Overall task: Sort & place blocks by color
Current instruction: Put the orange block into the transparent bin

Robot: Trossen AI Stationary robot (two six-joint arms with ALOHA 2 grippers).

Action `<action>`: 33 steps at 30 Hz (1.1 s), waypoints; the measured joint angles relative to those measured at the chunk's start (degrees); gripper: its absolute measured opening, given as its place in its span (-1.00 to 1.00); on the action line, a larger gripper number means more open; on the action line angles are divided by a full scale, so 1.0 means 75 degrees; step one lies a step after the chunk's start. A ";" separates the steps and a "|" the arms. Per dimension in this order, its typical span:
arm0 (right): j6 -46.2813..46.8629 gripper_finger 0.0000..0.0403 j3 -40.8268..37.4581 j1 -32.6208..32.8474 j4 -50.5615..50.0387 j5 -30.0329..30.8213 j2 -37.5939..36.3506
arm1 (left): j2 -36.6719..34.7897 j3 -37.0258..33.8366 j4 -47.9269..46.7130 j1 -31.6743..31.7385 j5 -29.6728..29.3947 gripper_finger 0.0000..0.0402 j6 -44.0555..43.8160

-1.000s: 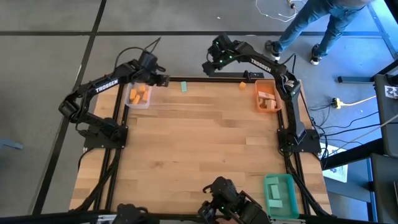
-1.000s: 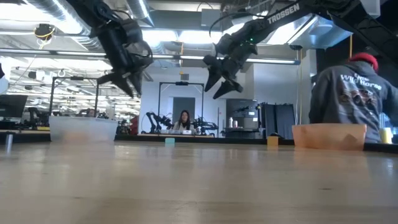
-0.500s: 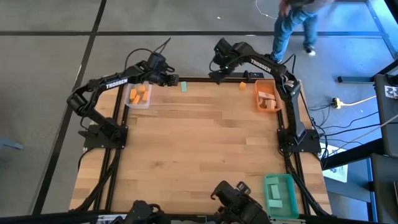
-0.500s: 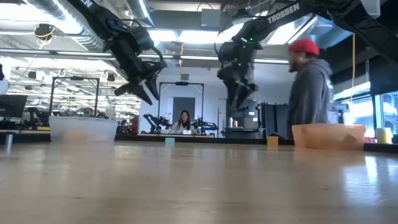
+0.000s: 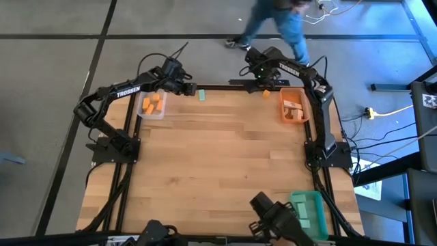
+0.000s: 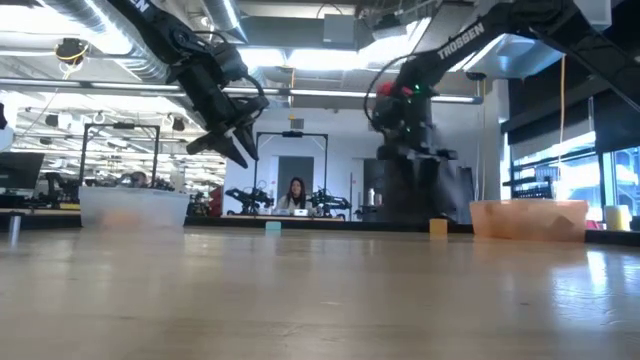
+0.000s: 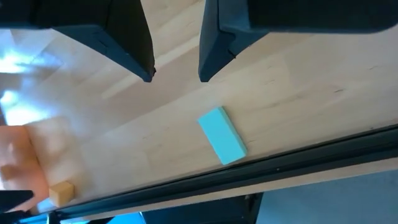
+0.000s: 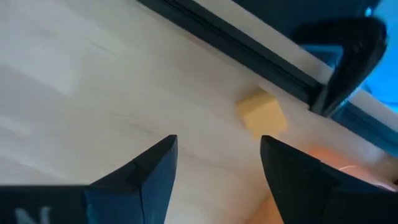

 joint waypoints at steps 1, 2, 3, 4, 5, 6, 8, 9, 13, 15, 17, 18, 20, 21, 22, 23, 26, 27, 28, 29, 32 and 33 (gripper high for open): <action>-0.0001 0.13 -0.0144 -0.0076 0.0045 0.0002 0.0000 | 0.0000 0.0000 -0.0003 0.0000 0.0047 -0.43 0.0005; 0.0020 0.13 -0.0310 -0.0148 0.0084 0.0004 0.0000 | 0.0000 0.0000 -0.0003 0.0000 0.0074 -0.43 0.0006; 0.0060 0.13 -0.0466 -0.0209 0.0082 0.0012 0.0002 | 0.0000 0.0000 -0.0001 0.0000 0.0091 -0.43 0.0009; 0.0143 0.13 -0.0614 -0.0261 0.0087 0.0034 0.0003 | 0.0000 0.0000 -0.0001 0.0000 0.0093 -0.43 0.0011; 0.0228 0.13 -0.0770 -0.0302 0.0141 0.0074 0.0003 | 0.0000 0.0000 -0.0003 0.0000 0.0090 -0.43 0.0011; 0.0269 0.13 -0.0914 -0.0345 0.0227 0.0121 0.0003 | 0.0000 0.0000 -0.0003 0.0000 0.0093 -0.43 0.0017; 0.0276 0.13 -0.1153 -0.0403 0.0448 0.0212 0.0006 | 0.0000 0.0000 -0.0003 0.0000 0.0093 -0.43 0.0022; 0.0213 0.13 -0.1272 -0.0419 0.0665 0.0211 0.0006 | 0.0000 0.0000 -0.0003 0.0000 0.0093 -0.43 0.0022; 0.0209 0.13 -0.1545 -0.0449 0.1362 0.0208 0.0009 | 0.0000 0.0000 0.0000 0.0000 0.0093 -0.43 0.0022; 0.0216 0.13 -0.1571 -0.0449 0.1576 0.0280 0.0009 | 0.0000 0.0000 0.0000 0.0000 0.0096 -0.43 0.0022; 0.0230 0.13 -0.1571 -0.0449 0.1591 0.0311 0.0009 | 0.0000 0.0000 0.0000 0.0000 0.0096 -0.43 0.0022; 0.0224 0.13 -0.1571 -0.0449 0.1629 0.0313 0.0009 | 0.0000 0.0000 0.0000 0.0000 0.0096 -0.43 0.0022; 0.0216 0.13 -0.1571 -0.0449 0.1663 0.0300 0.0009 | -0.0001 0.0000 0.0002 0.0000 0.0098 -0.43 0.0022; 0.0208 0.13 -0.1571 -0.0449 0.1665 0.0259 0.0009 | -0.0003 0.0000 0.0003 0.0000 0.0096 -0.43 0.0022; 0.0194 0.13 -0.1571 -0.0449 0.1665 0.0161 0.0009 | -0.0003 0.0000 0.0003 0.0000 0.0096 -0.43 0.0022; 0.0185 0.13 -0.1571 -0.0449 0.1667 0.0064 0.0014 | -0.0003 0.0000 0.0003 0.0000 0.0097 -0.43 0.0022; 0.0173 0.13 -0.1571 -0.0449 0.1688 -0.0225 0.0049 | -0.0003 0.0000 0.0003 0.0000 0.0096 -0.43 0.0022; 0.0174 0.13 -0.1569 -0.0448 0.1694 -0.0232 0.0068 | -0.0003 0.0000 0.0003 0.0000 0.0096 -0.43 0.0022; 0.0171 0.13 -0.1568 -0.0449 0.1692 -0.0251 0.0085 | -0.0003 0.0000 0.0003 0.0000 0.0099 -0.43 0.0022; 0.0163 0.13 -0.1554 -0.0449 0.1684 -0.0263 0.0116 | -0.0003 0.0000 0.0003 -0.0001 0.0096 -0.43 0.0022; -0.0004 0.13 -0.1551 -0.0454 0.1680 -0.0492 0.0128 | -0.0003 0.0000 0.0000 -0.0035 0.0098 -0.43 0.0022; -0.0141 0.13 -0.1551 -0.0460 0.1685 -0.0557 0.0131 | -0.0003 0.0000 0.0003 -0.0038 0.0096 -0.43 0.0022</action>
